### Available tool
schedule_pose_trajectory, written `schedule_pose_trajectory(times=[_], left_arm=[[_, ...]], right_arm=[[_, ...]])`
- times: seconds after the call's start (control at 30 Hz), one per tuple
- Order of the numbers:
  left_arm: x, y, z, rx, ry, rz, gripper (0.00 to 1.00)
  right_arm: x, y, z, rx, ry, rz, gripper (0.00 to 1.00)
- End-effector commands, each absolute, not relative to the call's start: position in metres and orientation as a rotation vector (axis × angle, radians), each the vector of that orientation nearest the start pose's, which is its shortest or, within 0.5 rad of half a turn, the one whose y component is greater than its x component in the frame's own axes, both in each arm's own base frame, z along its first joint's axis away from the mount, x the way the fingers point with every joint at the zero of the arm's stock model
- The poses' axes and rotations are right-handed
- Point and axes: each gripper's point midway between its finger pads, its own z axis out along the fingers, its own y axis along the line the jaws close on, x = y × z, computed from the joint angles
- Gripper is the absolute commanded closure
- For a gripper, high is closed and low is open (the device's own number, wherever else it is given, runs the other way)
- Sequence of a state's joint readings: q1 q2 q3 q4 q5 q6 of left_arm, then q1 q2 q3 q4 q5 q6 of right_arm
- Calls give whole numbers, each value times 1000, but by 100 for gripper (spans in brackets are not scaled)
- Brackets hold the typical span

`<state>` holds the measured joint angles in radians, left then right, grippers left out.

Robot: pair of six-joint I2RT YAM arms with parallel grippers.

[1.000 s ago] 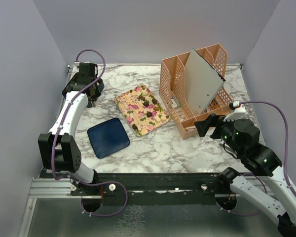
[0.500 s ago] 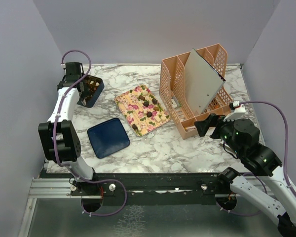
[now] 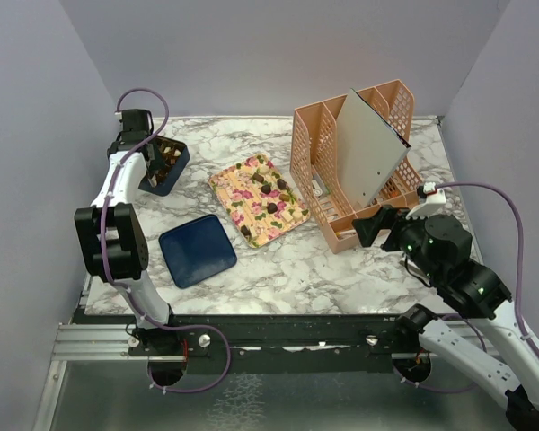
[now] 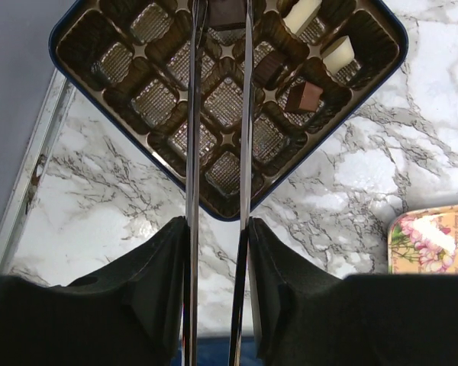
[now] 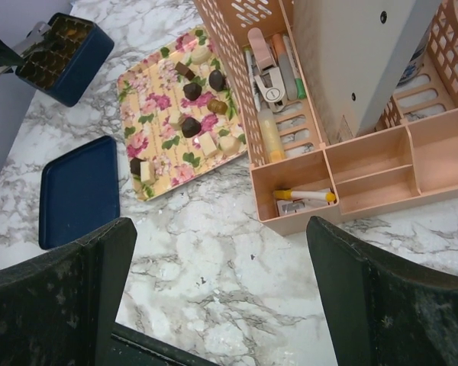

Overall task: Pack the chocolate
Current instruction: Place the fake chocolate in the packing box.

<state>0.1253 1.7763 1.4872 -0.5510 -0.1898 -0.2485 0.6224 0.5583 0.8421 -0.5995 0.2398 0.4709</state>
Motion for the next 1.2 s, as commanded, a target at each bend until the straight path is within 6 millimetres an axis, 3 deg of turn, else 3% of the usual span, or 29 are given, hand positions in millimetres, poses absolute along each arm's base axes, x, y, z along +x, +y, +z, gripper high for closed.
schedule_pose_trajectory(times=[0.0,0.17,0.33,0.63,0.77,0.87,0.97,1.17], left_arm=[[472,85,165,-507,2281,153,57],[463,84,161,-512,2292,155,53],[454,81,174,-508,2274,146,53],[431,53,197,-423,2271,12,56],[416,28,204,-339,2287,-17,56],[401,-1,202,-263,2318,-61,56],[380,-42,190,-140,2375,-95,56],[344,-71,179,-27,2439,-95,57]], right_arm=[[209,127,269,-9,1914,538,1],[205,122,273,8,1894,540,1],[201,118,271,22,1892,542,1],[203,115,272,16,1905,511,1],[203,114,271,14,1909,500,1],[203,115,270,13,1919,503,1],[204,115,265,18,1928,498,1],[207,114,269,13,1925,474,1]])
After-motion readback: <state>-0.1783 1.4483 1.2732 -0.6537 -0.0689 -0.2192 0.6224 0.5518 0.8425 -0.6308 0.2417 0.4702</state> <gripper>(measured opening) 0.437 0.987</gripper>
